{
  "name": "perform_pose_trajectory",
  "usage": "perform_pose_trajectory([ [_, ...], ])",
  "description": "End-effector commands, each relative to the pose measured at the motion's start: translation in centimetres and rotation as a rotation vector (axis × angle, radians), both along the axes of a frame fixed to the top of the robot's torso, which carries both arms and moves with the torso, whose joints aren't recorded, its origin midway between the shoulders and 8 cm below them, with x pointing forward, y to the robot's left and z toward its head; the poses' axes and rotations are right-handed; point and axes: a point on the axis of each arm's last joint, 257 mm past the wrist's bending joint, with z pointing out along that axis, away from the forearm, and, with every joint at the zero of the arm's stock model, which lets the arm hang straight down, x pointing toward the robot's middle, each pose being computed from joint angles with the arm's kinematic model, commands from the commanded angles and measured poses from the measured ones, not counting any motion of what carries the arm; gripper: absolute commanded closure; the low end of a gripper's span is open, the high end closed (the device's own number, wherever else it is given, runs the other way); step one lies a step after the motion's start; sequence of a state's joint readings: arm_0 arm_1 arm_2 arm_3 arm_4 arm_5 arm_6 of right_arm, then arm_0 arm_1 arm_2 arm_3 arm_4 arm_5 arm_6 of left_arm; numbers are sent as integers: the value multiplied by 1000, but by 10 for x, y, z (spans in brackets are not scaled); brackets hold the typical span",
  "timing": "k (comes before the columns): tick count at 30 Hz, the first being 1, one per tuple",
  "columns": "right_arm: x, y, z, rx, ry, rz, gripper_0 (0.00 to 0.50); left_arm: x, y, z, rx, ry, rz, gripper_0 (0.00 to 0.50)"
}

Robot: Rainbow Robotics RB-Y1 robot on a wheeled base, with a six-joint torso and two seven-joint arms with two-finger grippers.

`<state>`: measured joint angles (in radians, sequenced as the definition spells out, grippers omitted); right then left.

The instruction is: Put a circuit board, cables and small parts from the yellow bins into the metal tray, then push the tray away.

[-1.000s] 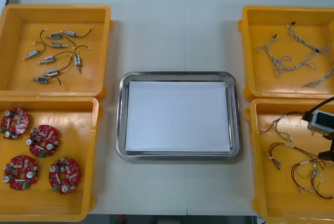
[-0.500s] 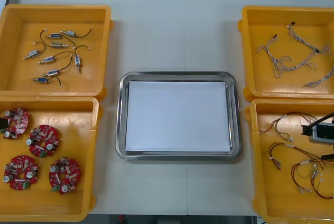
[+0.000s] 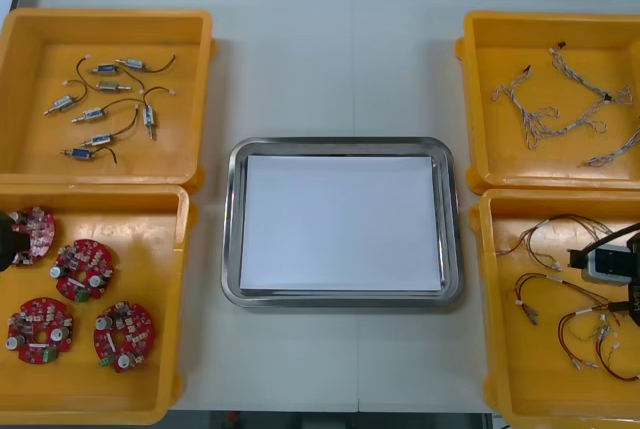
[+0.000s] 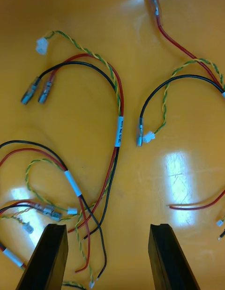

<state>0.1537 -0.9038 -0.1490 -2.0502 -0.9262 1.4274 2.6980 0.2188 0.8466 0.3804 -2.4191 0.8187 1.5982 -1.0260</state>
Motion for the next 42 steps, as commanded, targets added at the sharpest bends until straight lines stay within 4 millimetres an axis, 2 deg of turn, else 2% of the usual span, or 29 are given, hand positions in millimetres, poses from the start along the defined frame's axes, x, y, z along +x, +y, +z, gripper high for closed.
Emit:
perform_pose_trajectory([
  [1,-9,8,-32,8,31,9,0,-11,-3,-12,51,27,-80,0],
  [11,-21,14,-61,24,81,-13,0,-14,0,-17,101,37,-152,0],
  [20,-23,19,-72,9,86,-5,0,-10,3,-26,132,40,-229,0],
  [32,-26,7,-82,-5,105,-36,0,-7,1,-37,155,46,-293,0],
  [33,-26,6,-83,-5,106,-37,39,-7,1,-37,155,45,-295,0],
  [34,-26,6,-82,-6,105,-36,125,-7,2,-38,159,49,-296,0],
  [36,-26,6,-82,-6,104,-37,338,-6,1,-40,158,47,-302,0],
  [38,-26,6,-82,-6,104,-37,440,-5,1,-41,159,45,-307,0],
  [40,-26,6,-83,-5,104,-37,487,-3,1,-41,159,42,-308,0],
  [42,-26,8,-83,-1,105,-35,500,-3,2,-43,161,43,-311,0],
])
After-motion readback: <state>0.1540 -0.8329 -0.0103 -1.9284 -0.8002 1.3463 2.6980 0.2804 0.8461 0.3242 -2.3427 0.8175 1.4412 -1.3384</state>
